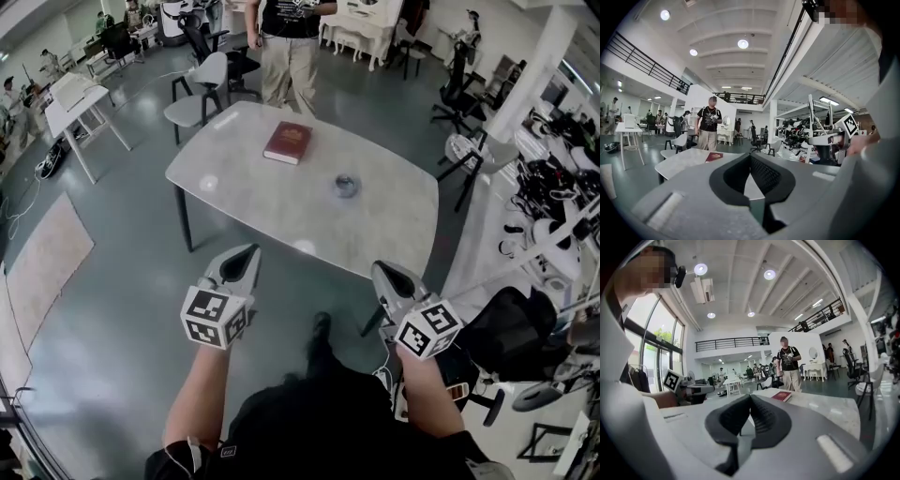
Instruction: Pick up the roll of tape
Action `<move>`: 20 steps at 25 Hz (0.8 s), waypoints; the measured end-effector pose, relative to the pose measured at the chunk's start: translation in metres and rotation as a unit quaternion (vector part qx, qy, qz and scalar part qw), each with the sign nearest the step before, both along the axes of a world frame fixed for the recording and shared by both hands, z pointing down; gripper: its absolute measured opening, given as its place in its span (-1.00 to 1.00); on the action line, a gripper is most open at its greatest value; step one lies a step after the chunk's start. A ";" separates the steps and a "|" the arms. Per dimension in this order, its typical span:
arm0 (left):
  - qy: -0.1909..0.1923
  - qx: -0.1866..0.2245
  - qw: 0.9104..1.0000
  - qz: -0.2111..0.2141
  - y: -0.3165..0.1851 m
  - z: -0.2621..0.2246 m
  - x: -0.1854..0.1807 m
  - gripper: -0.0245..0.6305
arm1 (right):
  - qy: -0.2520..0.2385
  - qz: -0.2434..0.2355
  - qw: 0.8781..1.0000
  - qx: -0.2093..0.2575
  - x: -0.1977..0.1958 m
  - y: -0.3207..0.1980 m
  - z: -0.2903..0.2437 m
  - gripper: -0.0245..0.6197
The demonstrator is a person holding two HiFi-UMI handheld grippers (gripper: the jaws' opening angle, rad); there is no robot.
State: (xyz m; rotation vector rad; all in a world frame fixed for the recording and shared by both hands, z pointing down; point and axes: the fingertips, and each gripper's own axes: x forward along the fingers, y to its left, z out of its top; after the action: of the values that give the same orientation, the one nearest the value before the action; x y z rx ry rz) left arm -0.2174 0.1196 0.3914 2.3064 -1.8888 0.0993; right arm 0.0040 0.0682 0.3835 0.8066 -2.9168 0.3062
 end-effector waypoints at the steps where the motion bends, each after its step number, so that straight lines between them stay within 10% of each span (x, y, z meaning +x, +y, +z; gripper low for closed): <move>1: -0.001 -0.005 1.000 0.002 -0.009 0.003 -0.002 -0.90 | 0.009 -0.004 1.000 0.008 -0.005 -0.007 0.002 -0.92; 20: -0.030 -0.046 0.998 0.016 -0.300 0.020 0.019 -0.90 | 0.005 -0.021 1.000 -0.015 -0.008 -0.298 0.043 -0.91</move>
State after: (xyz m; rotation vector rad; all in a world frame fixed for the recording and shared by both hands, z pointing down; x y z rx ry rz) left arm -0.1981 -0.1804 0.4114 2.2958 -1.8345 0.2562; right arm -0.0038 -0.2297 0.4266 0.7410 -2.9089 0.3403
